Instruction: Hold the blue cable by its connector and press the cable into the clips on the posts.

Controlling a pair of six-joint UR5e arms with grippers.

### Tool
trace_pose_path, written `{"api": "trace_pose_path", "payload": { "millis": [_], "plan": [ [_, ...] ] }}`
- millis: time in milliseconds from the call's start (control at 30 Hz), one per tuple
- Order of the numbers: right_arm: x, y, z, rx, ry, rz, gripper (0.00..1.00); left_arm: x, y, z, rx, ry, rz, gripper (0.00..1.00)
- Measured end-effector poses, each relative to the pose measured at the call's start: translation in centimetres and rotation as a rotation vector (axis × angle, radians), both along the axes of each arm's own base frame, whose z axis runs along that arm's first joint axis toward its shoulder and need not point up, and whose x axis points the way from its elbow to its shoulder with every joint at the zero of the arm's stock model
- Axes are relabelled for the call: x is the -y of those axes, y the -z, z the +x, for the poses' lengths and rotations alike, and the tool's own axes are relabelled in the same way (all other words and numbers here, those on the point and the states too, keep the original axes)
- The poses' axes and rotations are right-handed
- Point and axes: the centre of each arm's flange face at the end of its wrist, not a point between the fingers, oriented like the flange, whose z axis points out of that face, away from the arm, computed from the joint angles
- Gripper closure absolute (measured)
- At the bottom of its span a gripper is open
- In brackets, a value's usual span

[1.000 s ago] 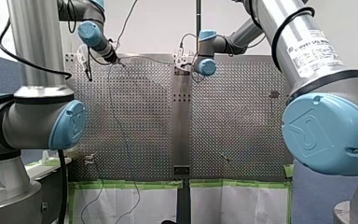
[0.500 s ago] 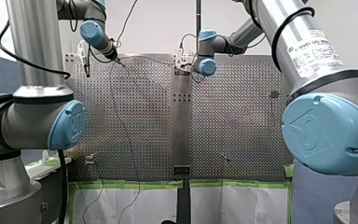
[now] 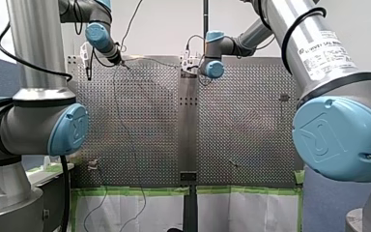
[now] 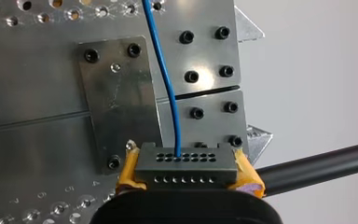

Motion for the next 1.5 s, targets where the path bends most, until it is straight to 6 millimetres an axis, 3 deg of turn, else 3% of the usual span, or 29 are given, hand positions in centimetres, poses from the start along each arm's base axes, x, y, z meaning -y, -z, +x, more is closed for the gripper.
{"api": "trace_pose_path", "payload": {
  "millis": [967, 1300, 1500],
  "plan": [
    [-0.1, 0.2, 0.0, -0.011, 0.0, 0.012, 1.0, 1.2, 0.1, 0.0, -0.002, 0.034, 0.042, 0.0],
    [-0.1, 0.2, 0.0, -0.011, 0.001, 0.012, 1.0, 2.0, 0.9, 2.1, -0.048, 0.073, 0.109, 0.0],
    [-0.1, 0.2, 0.0, -0.011, 0.001, 0.01, 1.0, 2.4, -0.2, 3.3, -0.034, 0.08, 0.138, 0.0]
  ]
}}
